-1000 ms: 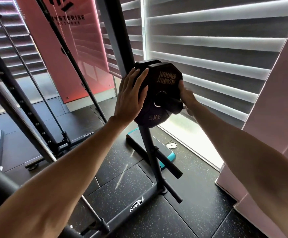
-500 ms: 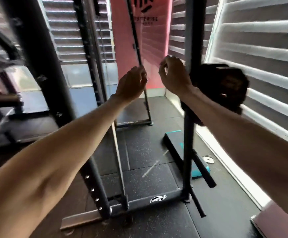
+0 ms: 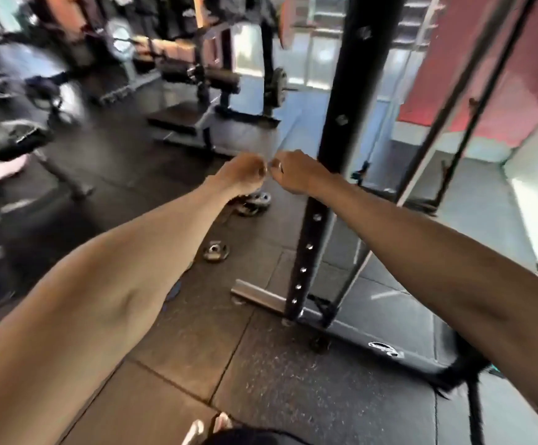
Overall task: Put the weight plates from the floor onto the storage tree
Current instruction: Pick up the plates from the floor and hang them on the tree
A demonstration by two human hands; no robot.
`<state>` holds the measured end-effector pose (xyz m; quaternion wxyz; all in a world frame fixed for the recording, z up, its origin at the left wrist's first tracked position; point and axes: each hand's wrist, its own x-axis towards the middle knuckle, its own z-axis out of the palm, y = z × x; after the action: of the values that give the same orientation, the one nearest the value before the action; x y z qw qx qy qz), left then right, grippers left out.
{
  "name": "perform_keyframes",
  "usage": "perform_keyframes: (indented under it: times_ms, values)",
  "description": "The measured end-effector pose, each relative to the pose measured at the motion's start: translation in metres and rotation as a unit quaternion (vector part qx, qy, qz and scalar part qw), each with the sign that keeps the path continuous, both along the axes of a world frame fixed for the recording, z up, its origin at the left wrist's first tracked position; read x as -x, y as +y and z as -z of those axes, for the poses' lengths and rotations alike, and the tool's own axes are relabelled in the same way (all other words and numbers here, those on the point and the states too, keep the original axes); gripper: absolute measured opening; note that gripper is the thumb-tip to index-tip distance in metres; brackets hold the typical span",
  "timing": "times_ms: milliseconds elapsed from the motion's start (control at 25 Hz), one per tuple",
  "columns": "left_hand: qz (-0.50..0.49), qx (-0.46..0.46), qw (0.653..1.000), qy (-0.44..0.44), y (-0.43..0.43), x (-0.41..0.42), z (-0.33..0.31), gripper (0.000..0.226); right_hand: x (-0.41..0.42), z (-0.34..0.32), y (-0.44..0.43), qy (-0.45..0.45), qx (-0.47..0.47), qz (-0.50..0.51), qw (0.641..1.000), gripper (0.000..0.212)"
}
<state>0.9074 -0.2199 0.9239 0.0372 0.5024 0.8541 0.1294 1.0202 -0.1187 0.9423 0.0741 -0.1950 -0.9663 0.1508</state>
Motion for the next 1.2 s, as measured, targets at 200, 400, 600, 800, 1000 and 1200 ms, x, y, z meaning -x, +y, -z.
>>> perform_keyframes:
  times_ms: [200,400,600,800,1000,1200]
  values:
    - [-0.113,0.092,0.982,-0.123,-0.134,0.094,0.097,0.026,0.120,0.103,-0.093,-0.202,0.008,-0.123,0.972,0.029]
    - [-0.207,0.117,0.943,-0.231,-0.224,0.156,0.187,0.024,0.194,0.188,-0.161,-0.287,0.036,-0.194,0.937,0.025]
    - [-0.261,0.136,0.900,-0.322,-0.238,0.193,0.257,0.024,0.239,0.263,-0.170,-0.339,0.108,-0.204,0.912,0.028]
    - [-0.230,0.190,0.886,-0.356,-0.194,0.239,0.327,0.026,0.282,0.341,-0.127,-0.384,0.179,-0.182,0.888,0.030]
    - [-0.232,0.212,0.866,-0.390,-0.120,0.307,0.406,0.022,0.347,0.422,-0.057,-0.398,0.240,-0.107,0.879,0.026]
    - [-0.202,0.249,0.868,-0.380,-0.046,0.380,0.474,0.022,0.408,0.493,0.008,-0.385,0.275,-0.025,0.881,0.030]
